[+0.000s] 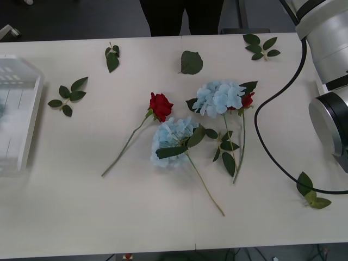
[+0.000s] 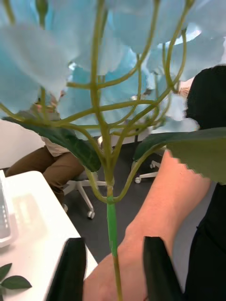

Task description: Place the red flowers into the right box and the blue flowers into the left box. If a person shows an open palm, hand one flower to the person first, then continue sorting.

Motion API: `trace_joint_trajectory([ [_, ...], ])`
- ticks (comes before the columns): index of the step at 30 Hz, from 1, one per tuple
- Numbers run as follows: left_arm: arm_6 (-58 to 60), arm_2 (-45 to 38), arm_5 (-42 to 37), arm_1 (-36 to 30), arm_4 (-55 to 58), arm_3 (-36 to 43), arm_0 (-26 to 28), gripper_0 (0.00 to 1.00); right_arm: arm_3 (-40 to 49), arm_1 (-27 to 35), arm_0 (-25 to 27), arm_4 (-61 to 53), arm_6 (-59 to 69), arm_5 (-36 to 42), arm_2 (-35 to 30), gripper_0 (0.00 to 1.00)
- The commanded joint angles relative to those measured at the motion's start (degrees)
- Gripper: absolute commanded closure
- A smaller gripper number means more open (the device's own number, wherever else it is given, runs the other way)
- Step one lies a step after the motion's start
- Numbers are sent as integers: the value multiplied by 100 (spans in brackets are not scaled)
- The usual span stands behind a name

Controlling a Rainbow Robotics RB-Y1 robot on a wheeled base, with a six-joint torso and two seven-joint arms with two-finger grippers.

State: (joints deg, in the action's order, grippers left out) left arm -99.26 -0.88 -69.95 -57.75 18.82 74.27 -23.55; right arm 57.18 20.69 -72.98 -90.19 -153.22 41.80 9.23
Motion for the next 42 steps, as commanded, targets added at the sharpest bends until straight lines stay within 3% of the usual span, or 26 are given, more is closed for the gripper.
trace_joint_trajectory([
  [1,-402,35,61,-307,-89,9,-220,0,74,40,-331,-271,-178,232,-150,11],
  [5,-402,35,61,-307,-89,9,-220,0,74,58,-313,-394,-178,460,-159,4],
  [10,-402,35,61,-307,-89,9,-220,0,74,190,-287,-394,-155,917,-159,4],
  [24,-402,35,61,-307,-89,9,-220,0,74,858,-208,1109,3062,3897,35,4],
  [32,-402,35,61,-307,-89,9,-220,0,302,1464,329,1724,4055,4890,536,4],
  [42,-402,35,61,-307,-89,9,-220,0,1858,2203,1761,3016,4951,5233,808,4],
])
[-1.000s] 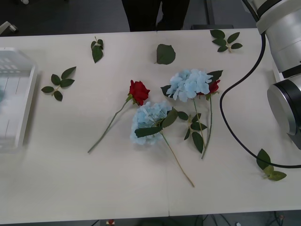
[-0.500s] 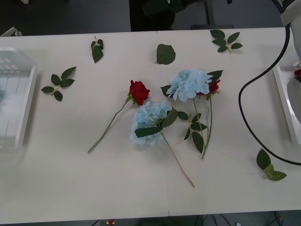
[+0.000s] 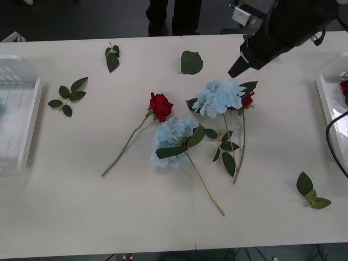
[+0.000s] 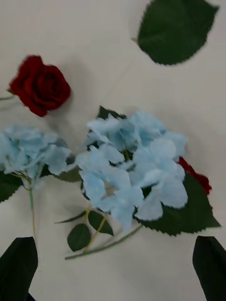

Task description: Place the red flowers into the right box and the blue flowers into the left box. If a person shows an open palm, hand one flower to the person first, then continue sorting.

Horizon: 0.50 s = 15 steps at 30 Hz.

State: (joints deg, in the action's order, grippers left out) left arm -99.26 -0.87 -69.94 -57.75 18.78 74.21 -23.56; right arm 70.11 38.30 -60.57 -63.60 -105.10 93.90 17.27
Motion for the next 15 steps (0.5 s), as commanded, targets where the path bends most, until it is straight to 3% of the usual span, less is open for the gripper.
trace_joint_trajectory([
  [1,-401,34,59,-307,-85,14,-219,0,635,485,704,498,139,5,-4,4],
  [10,-401,34,59,-307,-85,14,-219,0,644,547,1363,1421,148,-127,5,4],
  [15,-401,34,59,-307,-85,14,-219,0,644,213,1486,2159,130,-127,22,4],
])
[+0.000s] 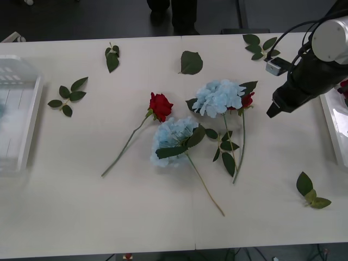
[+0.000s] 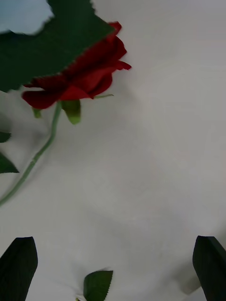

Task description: Place the red flowers into the right box and the blue flowers into the left box. If a person shows an open palm, hand one flower to the person first, then continue sorting.

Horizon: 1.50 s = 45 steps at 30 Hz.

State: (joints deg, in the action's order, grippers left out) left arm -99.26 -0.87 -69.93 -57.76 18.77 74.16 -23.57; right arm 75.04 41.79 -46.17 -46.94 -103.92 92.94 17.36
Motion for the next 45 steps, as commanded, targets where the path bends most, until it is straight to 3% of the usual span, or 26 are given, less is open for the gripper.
trace_joint_trajectory([
  [1,-401,34,59,-307,-84,20,-218,0,151,-198,64,633,21,-30,22,4],
  [6,-401,34,59,-307,-84,20,-218,0,151,-620,73,1398,197,-4,172,4],
  [17,-401,34,59,-307,-84,20,-218,0,28,-1182,108,1644,1471,-118,585,4],
  [31,-401,34,59,-307,-84,20,-218,0,-772,-1560,100,1662,2227,-1190,585,4],
  [32,-428,140,15,-113,-40,2,-43,0,-816,-1560,100,1653,2218,-1217,585,4],
  [40,-1043,-221,-416,-447,997,459,-60,0,-957,-1552,100,1767,2236,-1314,585,4],
  [45,-1298,-599,-1093,-465,2113,1330,-60,0,-1229,-1560,100,1688,2201,-1472,585,4],
])
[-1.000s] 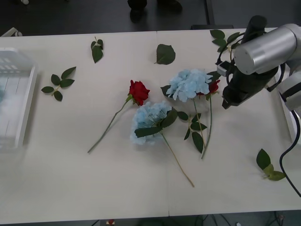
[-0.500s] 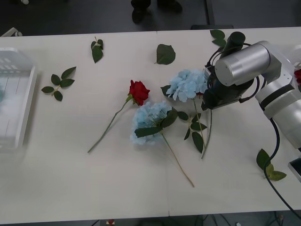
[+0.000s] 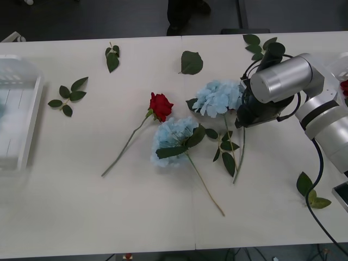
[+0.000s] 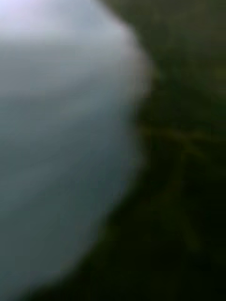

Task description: Place the red flowers into the right box and the blue flowers into the left box. If a person shows an open palm, hand one flower to the person first, then continue sorting.

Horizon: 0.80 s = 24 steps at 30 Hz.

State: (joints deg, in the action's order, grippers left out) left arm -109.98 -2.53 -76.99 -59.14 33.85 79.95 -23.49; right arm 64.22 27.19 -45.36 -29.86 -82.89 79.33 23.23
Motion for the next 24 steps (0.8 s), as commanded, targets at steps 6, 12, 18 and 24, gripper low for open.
trace_joint_trajectory([
  [6,-208,-406,-484,-80,1924,1155,-68,0,-172,-100,18,-292,133,-128,-3,4],
  [12,-269,-221,-229,404,2821,1357,-68,0,-181,-188,18,-266,212,-251,-3,4],
  [18,-322,104,79,984,3392,1620,-68,0,-243,-249,18,-222,283,-313,-3,4],
  [24,-384,332,70,1687,3348,1620,-77,0,-489,-337,-34,-274,283,-498,-3,4],
])
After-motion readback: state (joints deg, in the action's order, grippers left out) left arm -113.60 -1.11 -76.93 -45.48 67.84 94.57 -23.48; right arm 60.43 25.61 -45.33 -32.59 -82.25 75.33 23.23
